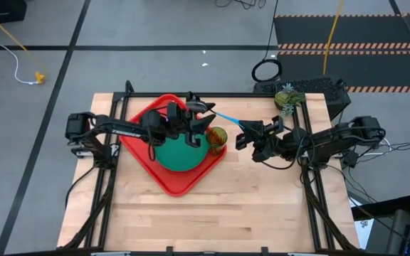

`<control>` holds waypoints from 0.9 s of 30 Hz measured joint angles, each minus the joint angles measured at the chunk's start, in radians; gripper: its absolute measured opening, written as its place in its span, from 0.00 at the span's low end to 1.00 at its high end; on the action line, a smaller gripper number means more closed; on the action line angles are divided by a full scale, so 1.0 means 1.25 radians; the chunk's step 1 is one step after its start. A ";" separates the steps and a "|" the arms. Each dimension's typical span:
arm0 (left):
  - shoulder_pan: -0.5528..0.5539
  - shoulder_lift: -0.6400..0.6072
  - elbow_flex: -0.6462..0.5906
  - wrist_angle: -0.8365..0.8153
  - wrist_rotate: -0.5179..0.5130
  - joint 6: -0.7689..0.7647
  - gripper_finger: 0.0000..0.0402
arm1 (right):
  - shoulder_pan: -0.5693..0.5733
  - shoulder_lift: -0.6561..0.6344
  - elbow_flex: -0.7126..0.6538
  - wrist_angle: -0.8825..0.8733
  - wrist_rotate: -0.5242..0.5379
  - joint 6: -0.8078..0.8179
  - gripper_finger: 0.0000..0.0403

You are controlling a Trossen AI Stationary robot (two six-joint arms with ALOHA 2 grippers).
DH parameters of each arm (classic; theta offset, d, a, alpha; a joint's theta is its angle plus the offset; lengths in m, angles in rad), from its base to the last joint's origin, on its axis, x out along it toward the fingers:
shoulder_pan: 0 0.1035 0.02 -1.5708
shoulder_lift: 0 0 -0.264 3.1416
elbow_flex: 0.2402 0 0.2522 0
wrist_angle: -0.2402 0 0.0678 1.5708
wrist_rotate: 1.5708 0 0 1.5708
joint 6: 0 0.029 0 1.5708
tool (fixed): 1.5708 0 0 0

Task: Pick and place plate/cup/fork/spoon on tray
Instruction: Put the blue spoon on the red serving tray to the left of the purple fork

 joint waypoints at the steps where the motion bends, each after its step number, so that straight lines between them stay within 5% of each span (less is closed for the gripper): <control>1: 0.000 0.004 0.005 0.004 0.000 -0.001 0.45 | 0.000 0.000 0.000 0.000 0.000 0.000 0.00; 9: -0.009 0.030 0.052 -0.005 0.021 0.001 0.43 | -0.023 0.000 0.000 -0.007 0.014 0.002 0.00; 20: 0.007 0.036 0.057 -0.005 0.015 -0.024 0.20 | -0.027 0.000 0.000 0.021 0.046 -0.015 0.00; 27: 0.007 0.036 0.057 -0.005 0.015 -0.027 0.16 | -0.027 0.000 0.000 0.007 0.046 -0.013 0.00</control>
